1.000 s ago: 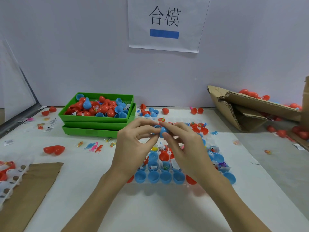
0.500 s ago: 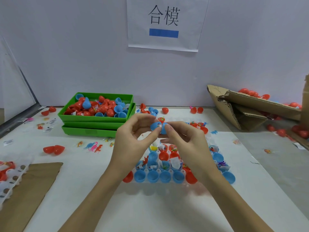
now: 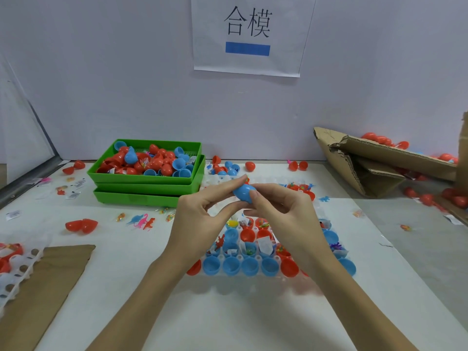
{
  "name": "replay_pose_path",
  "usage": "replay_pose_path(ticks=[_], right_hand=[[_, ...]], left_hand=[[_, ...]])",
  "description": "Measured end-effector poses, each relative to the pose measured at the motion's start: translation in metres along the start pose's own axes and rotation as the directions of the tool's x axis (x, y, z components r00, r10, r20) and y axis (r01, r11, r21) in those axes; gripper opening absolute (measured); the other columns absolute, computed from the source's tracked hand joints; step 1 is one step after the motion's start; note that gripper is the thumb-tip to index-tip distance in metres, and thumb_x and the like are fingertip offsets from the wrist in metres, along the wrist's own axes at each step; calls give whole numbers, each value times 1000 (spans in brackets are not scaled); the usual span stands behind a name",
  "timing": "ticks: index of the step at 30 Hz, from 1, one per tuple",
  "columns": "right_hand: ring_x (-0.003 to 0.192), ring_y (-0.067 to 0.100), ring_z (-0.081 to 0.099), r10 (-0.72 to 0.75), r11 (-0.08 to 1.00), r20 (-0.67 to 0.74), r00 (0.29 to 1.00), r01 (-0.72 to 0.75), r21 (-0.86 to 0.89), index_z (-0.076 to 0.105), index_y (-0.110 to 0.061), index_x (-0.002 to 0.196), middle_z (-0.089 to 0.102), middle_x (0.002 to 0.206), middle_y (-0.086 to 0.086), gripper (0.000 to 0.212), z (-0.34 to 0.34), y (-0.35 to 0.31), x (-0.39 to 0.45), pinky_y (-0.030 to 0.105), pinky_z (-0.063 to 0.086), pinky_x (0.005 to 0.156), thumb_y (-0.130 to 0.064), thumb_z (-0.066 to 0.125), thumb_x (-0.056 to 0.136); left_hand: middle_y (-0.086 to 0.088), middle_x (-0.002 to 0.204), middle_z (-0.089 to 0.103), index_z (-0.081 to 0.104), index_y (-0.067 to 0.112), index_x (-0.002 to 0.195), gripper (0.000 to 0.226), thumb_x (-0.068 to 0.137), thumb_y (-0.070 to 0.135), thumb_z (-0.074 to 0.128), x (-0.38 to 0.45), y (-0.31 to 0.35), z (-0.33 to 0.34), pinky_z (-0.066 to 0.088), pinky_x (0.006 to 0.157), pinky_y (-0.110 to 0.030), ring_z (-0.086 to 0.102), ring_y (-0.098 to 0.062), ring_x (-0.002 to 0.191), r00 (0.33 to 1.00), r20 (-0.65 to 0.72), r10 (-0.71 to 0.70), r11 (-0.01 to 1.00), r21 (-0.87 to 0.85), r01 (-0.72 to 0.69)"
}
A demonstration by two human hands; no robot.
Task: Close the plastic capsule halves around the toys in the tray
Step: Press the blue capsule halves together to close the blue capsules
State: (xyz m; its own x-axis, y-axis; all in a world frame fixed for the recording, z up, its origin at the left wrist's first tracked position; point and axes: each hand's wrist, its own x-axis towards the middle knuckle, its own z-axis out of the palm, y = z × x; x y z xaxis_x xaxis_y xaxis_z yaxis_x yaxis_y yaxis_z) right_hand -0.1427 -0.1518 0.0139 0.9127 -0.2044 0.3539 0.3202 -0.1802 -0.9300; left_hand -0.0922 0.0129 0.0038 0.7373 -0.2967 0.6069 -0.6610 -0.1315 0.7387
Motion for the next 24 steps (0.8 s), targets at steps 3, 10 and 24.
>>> replay_pose_path(ticks=[3,10,24], right_hand=[[83,9,77,4,999,-16,1000,-3,32,73,-26,110,78,92,-17,15,1,-1,-1,14,57,69,-22,67,97],[90,17,77,103,974,4,995,-101,204,76,-16,107,80,95,1,15,10,-2,-8,21,60,76,-22,71,95],[122,34,65,179,672,444,878,-439,596,70,1,124,68,127,22,33,1,-6,-2,36,55,99,-19,65,99]], left_hand=[[28,133,64,61,38,140,51,90,31,71,-2,-1,3,50,102,-16,61,6,124,999,19,25,999,35,-26],[4,137,67,62,13,142,57,88,14,81,-6,-3,12,55,104,-32,64,-9,124,989,-22,144,968,211,-136],[2,124,71,67,11,131,40,94,24,73,-2,0,3,52,103,-26,65,-16,120,975,13,221,964,147,-220]])
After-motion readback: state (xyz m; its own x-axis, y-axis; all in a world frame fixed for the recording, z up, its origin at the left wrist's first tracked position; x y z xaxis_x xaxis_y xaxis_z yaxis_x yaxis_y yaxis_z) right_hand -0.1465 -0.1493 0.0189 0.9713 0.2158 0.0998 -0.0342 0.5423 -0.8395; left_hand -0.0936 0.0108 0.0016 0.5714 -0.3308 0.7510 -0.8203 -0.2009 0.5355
